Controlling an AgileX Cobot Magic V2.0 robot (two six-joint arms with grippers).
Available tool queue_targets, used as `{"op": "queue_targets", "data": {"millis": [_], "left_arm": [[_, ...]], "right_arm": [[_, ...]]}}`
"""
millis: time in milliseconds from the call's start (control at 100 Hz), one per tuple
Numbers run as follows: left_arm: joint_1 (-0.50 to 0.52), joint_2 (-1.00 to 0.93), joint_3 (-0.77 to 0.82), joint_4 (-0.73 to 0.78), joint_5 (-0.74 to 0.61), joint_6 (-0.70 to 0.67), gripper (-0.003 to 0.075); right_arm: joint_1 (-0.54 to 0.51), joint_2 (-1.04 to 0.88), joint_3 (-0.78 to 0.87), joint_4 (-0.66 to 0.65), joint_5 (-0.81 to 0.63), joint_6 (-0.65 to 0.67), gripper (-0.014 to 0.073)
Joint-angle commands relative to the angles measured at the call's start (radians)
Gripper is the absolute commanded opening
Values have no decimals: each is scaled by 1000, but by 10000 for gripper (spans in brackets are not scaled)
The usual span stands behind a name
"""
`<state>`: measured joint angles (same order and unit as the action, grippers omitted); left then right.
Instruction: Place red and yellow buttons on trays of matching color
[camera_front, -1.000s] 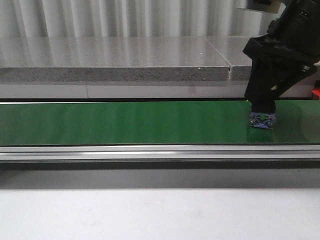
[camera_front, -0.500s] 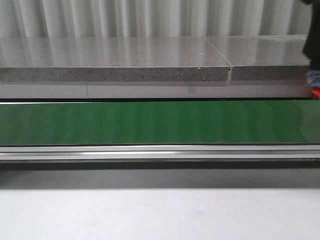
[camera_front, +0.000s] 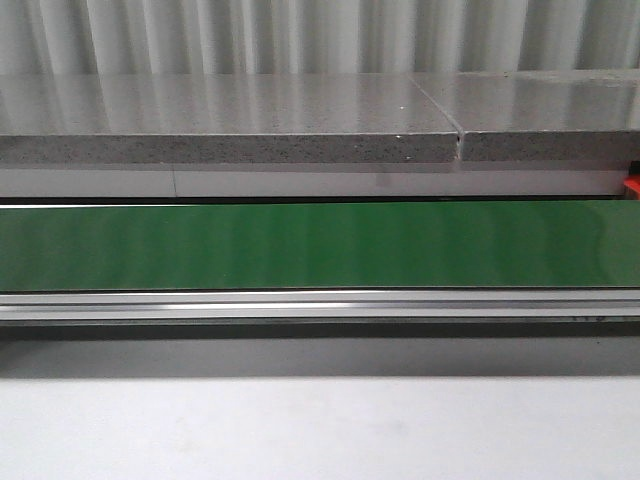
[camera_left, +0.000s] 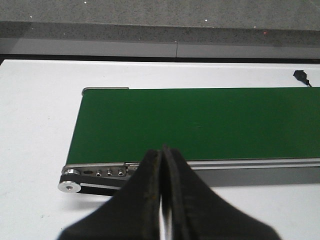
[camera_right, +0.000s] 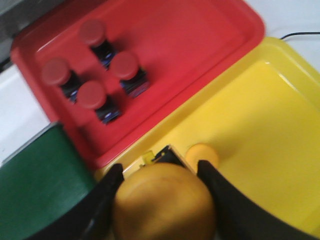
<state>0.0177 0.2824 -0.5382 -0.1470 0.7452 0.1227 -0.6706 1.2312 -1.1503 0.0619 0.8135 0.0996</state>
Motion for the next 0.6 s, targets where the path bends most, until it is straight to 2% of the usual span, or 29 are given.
{"op": "queue_targets", "data": {"millis": [0, 590], "left_arm": [[-6, 8, -27, -19, -72, -3, -21], [-6, 8, -27, -19, -72, -3, -21]], "right_arm": [[-70, -22, -11, -3, -107, 34, -8], [-264, 104, 249, -16, -277, 56, -8]]}}
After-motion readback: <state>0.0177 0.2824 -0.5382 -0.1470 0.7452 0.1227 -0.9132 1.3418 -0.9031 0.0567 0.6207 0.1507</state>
